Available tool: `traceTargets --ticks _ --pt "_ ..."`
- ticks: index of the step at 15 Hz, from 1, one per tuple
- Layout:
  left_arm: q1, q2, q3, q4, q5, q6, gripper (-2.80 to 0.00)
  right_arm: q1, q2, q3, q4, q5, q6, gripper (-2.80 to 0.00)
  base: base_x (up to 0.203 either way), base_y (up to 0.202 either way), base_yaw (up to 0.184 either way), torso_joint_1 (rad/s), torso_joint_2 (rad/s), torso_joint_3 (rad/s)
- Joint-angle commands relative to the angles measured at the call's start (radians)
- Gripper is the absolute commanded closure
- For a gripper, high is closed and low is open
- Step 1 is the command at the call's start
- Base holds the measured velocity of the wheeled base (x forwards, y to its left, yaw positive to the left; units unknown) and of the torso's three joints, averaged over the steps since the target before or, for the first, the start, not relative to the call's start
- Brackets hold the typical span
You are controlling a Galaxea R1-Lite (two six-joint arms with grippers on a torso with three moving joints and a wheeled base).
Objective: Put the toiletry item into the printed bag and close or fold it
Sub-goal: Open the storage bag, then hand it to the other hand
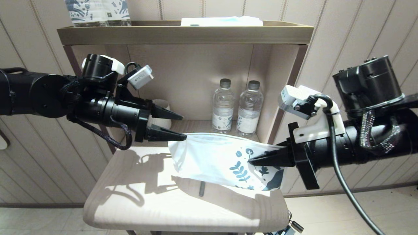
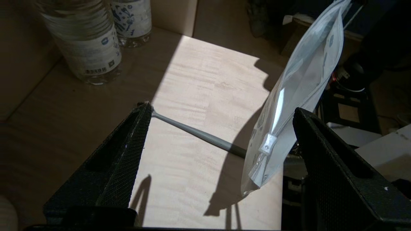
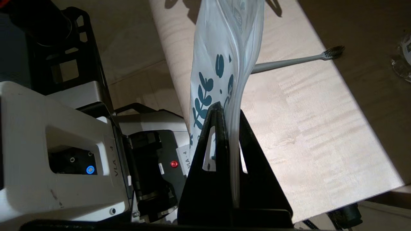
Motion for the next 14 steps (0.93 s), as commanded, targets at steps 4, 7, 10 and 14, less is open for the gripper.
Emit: traceTargets --ticks 4,7,10,14 --pt "0.032 0.043 -0.03 0.004 -0.034 0.002 -2.8 0.001 -0.053 0.006 0.005 0.02 -0.008 0.0 0.0 0.0 0.0 0.0 0.0 0.0" --pt "0.032 0.053 -0.02 0.011 -0.098 0.004 -2.8 0.007 -0.075 0.007 0.003 0.025 -0.008 0.0 0.0 0.0 0.0 0.0 0.0 0.0" --pt "0.032 0.048 -0.006 0.014 -0.139 0.004 -2.8 0.012 -0.072 0.011 0.0 0.049 -0.008 0.0 0.0 0.0 0.0 0.0 0.0 0.0" --pt "0.027 0.013 0.026 0.014 -0.181 0.017 -2.8 0.012 -0.038 0.003 -0.001 0.089 -0.009 0.0 0.0 0.0 0.0 0.0 0.0 0.0"
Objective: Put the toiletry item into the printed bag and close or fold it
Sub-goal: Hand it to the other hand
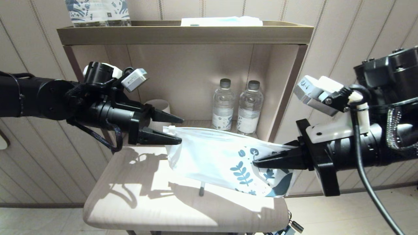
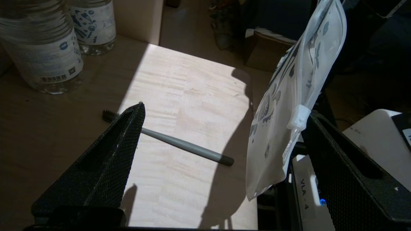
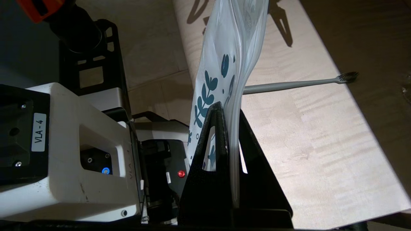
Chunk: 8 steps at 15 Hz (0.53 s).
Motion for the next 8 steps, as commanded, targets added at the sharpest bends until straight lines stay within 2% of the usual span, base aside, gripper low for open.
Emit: traceTargets --ticks 1,6,8 --pt "0.0 -0.015 0.012 0.001 -0.008 0.007 -2.8 0.001 0.023 -0.003 0.001 0.008 -0.003 0.0 0.0 0.0 0.0 0.0 0.0 0.0" --pt "-0.025 -0.026 0.044 0.002 -0.018 0.035 -2.8 0.002 0.066 -0.033 -0.001 0.022 -0.003 0.0 0.0 0.0 0.0 0.0 0.0 0.0" --pt "-0.028 -0.027 0.074 0.002 -0.019 0.105 -2.8 0.002 0.078 -0.054 0.001 0.024 -0.003 0.0 0.0 0.0 0.0 0.0 0.0 0.0"
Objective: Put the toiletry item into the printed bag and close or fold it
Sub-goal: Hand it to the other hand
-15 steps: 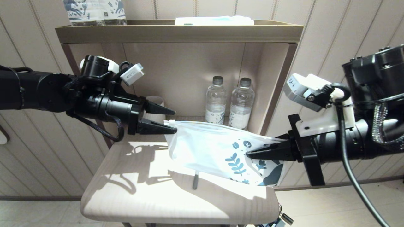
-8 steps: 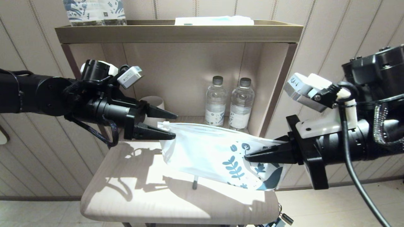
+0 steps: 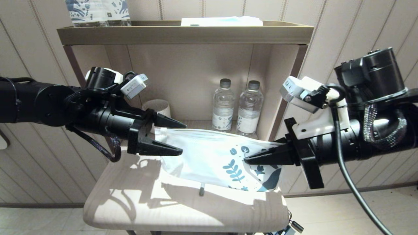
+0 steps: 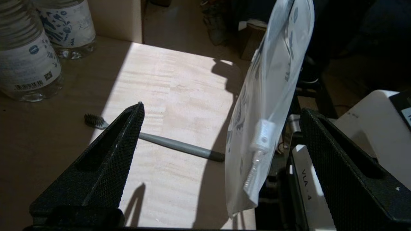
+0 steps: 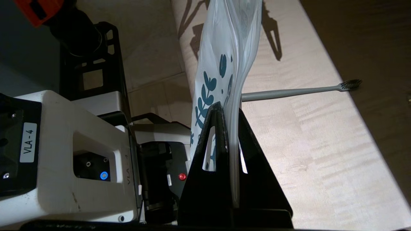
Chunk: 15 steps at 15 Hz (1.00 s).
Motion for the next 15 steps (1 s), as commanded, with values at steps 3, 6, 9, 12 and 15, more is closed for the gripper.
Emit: traceTargets --ticks 3,6,9,12,15 --pt "-0.006 -0.023 0.07 -0.002 -0.007 0.107 -2.8 0.0 0.018 -0.01 0.002 0.005 -0.003 0.0 0.0 0.0 0.0 0.0 0.0 0.0" --pt "-0.006 -0.05 0.079 -0.002 -0.008 0.119 -2.8 0.001 0.021 -0.009 0.002 0.01 -0.003 0.0 0.0 0.0 0.0 0.0 0.0 0.0" --pt "-0.006 -0.048 0.073 -0.002 -0.02 0.119 -2.8 0.01 0.04 -0.016 -0.011 0.025 -0.001 0.0 0.0 0.0 0.0 0.0 0.0 0.0" --pt "-0.012 -0.046 0.076 -0.002 -0.02 0.119 -2.8 0.014 0.041 -0.024 -0.027 0.027 0.002 0.0 0.0 0.0 0.0 0.0 0.0 0.0" --pt "-0.015 -0.037 0.075 -0.002 -0.018 0.117 -2.8 0.014 0.041 -0.024 -0.027 0.027 0.002 0.0 0.0 0.0 0.0 0.0 0.0 0.0"
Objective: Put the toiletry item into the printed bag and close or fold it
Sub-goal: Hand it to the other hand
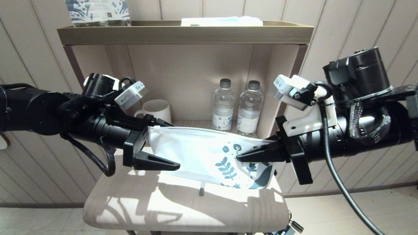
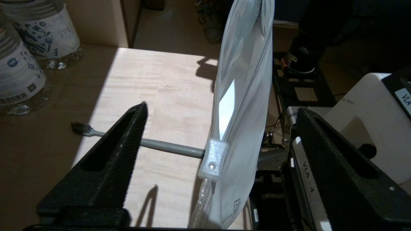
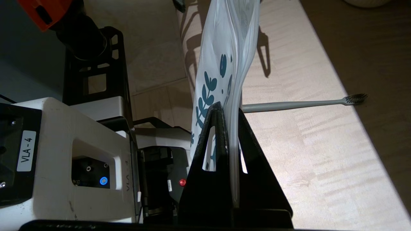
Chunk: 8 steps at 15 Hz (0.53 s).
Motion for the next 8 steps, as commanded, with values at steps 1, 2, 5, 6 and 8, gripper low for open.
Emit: traceTargets --ticks 1,2,5,6,8 --pt "-0.001 0.003 -0.001 0.003 -0.005 0.002 0.0 0.001 0.004 0.0 0.001 0.004 -0.004 0.0 0.0 0.0 0.0 0.0 0.0 0.0" --pt "-0.002 0.003 -0.001 0.003 -0.004 0.001 0.0 0.002 0.005 0.0 -0.001 0.006 -0.004 0.0 0.0 0.0 0.0 0.0 0.0 0.0" --pt "-0.001 0.005 -0.01 0.003 -0.006 -0.006 0.0 0.004 0.007 0.003 -0.001 0.004 -0.004 0.0 0.0 0.0 0.0 0.0 0.0 0.0" --pt "-0.002 0.005 -0.009 0.003 -0.006 -0.006 0.0 0.004 0.005 0.003 0.001 0.004 -0.004 0.0 0.0 0.0 0.0 0.0 0.0 0.0" --pt "-0.002 0.005 -0.009 0.003 -0.006 -0.006 0.0 0.004 0.005 0.003 -0.001 0.004 -0.004 0.0 0.0 0.0 0.0 0.0 0.0 0.0"
